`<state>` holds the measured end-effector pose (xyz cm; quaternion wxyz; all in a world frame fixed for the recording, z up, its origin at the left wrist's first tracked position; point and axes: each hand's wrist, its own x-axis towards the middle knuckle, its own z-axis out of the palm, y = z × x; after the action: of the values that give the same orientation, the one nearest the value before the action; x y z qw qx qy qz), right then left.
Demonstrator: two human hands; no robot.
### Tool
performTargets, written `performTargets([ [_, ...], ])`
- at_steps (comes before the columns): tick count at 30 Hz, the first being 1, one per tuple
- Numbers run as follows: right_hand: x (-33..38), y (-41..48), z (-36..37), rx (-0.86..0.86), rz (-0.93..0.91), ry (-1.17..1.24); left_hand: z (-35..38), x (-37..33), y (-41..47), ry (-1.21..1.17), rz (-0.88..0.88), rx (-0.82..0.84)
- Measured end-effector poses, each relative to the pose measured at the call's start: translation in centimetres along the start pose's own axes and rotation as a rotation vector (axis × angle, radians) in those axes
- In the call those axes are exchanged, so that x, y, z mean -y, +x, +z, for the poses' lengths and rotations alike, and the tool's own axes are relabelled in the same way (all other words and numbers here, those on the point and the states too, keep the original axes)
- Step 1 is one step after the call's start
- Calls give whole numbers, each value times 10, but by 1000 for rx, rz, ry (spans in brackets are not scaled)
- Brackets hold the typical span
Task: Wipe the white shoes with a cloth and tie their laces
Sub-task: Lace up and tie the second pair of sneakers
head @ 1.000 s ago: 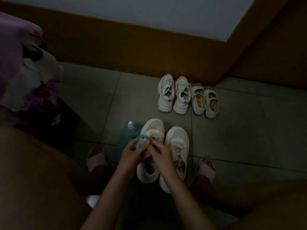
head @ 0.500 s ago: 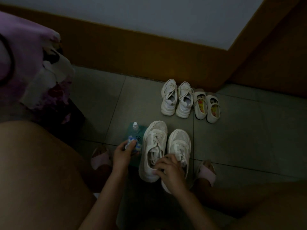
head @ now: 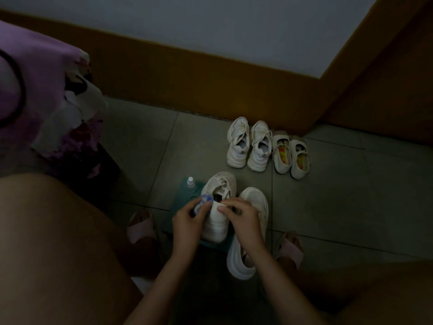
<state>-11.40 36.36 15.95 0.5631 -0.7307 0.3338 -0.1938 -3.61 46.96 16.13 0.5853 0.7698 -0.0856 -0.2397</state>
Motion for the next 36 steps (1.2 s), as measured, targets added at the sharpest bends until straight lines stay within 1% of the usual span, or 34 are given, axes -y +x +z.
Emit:
performTargets([
  [5,1,3,-1,-44,19,4,1,-2,-14,31,31,-7],
  [9,1,5,-1,-43,21,-11,0,2,-24,126,102,-40],
  [11,1,4,0,-26,15,-20,-3,6,-27,145,107,-37],
  [15,-7,-3,3,28,0,-85,-15,21,-18,151,-37,-29],
  [18,-15,-10,7,45,8,-139,-24,38,-8,159,-140,-88],
  [22,-19,-13,5,51,-6,-194,-22,55,15,37,-251,-123],
  [24,-20,-17,5,67,-17,-221,-17,61,30,17,-283,-109],
  [27,-28,-29,10,145,-8,-310,-11,71,47,-3,-305,-83],
  [32,-50,-49,20,178,-56,-403,-6,84,54,35,-334,29],
  [36,-57,-52,21,225,-72,-476,-4,82,55,35,-324,32],
])
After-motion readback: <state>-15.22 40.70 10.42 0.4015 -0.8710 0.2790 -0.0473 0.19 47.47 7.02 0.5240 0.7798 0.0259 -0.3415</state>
